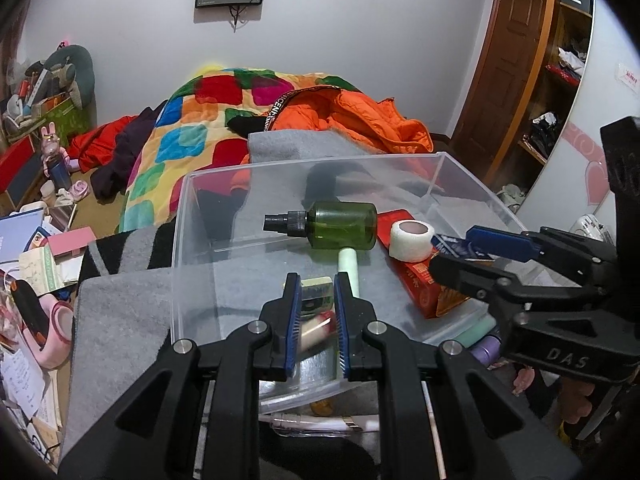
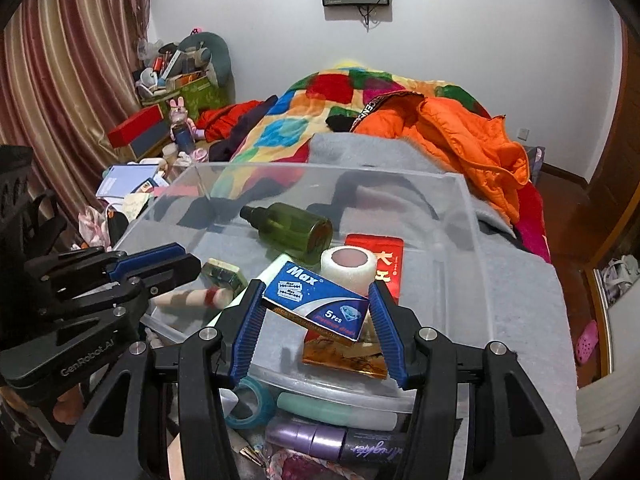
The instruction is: Organize objects
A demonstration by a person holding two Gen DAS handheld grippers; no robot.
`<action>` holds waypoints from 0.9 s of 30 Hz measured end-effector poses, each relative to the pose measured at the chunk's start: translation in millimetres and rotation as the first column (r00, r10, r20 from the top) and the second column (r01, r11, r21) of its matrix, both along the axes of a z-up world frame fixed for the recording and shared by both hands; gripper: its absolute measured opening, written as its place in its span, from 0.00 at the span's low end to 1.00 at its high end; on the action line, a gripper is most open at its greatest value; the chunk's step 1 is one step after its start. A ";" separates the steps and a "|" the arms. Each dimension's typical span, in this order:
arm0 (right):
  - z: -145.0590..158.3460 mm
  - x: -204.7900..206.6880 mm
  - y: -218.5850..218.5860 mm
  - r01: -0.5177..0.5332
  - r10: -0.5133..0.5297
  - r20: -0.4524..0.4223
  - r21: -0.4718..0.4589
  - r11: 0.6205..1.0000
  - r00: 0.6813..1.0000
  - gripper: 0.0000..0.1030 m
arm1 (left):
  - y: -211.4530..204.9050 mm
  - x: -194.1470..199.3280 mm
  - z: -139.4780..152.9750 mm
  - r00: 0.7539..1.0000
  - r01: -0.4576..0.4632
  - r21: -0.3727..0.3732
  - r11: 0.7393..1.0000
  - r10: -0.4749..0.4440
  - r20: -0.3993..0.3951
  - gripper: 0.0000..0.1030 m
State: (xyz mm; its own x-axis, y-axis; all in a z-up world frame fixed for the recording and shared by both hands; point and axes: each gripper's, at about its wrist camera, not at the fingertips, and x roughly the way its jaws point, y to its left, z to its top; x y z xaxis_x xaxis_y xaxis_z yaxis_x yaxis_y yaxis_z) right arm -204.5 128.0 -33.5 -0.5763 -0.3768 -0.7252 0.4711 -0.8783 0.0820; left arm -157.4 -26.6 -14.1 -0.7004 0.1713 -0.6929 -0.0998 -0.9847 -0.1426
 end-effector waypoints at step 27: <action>34.1 47.5 32.7 0.043 -0.042 -0.121 0.006 0.999 0.992 0.67 | 14.8 70.9 40.8 0.987 -0.046 -0.078 0.996 0.033 -0.158 0.74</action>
State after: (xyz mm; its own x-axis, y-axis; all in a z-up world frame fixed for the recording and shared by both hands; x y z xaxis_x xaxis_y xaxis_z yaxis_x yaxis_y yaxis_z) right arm -157.1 160.8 0.6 -0.6750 -0.3444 -0.6525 0.4393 -0.8981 0.0195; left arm -86.5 -11.7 26.6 -0.8065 0.0893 -0.5844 -0.0756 -0.9960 -0.0479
